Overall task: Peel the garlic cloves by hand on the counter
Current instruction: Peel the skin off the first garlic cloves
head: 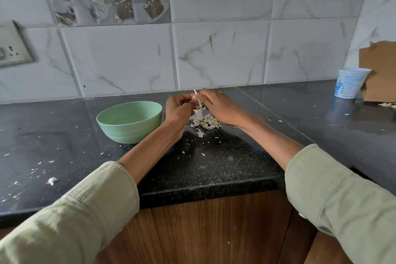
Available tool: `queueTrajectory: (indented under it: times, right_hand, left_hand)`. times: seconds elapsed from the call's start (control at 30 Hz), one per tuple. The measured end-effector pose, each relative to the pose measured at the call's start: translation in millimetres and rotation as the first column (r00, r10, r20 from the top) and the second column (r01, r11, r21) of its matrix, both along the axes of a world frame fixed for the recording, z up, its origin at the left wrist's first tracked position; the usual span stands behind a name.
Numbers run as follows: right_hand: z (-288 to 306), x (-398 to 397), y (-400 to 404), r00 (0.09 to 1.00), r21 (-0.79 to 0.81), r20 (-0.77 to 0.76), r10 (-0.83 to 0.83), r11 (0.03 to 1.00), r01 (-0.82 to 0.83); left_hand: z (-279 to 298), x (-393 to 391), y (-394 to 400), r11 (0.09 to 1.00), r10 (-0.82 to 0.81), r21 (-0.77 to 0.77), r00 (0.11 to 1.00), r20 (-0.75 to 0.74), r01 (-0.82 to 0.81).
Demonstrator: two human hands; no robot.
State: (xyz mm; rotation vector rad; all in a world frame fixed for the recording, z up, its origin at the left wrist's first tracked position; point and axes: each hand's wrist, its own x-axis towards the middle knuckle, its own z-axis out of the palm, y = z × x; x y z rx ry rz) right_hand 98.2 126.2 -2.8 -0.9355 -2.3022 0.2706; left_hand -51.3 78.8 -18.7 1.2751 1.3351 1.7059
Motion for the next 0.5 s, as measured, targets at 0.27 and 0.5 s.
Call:
queueTrajectory:
  times: [0.27,0.5]
  right_hand:
    - [1.6,-2.0,-4.0,1.0,0.072,-0.008,-0.003,0.997,0.004]
    - [1.0,-4.6,-2.1,0.999,0.04,0.002,0.039,0.998,-0.039]
  left_hand:
    - [1.3,3.0,2.5,1.0,0.027,0.017,1.0,-0.007,-0.027]
    - [2.6,-2.0,-1.8,0.998,-0.042,0.041,0.999,0.013,0.042]
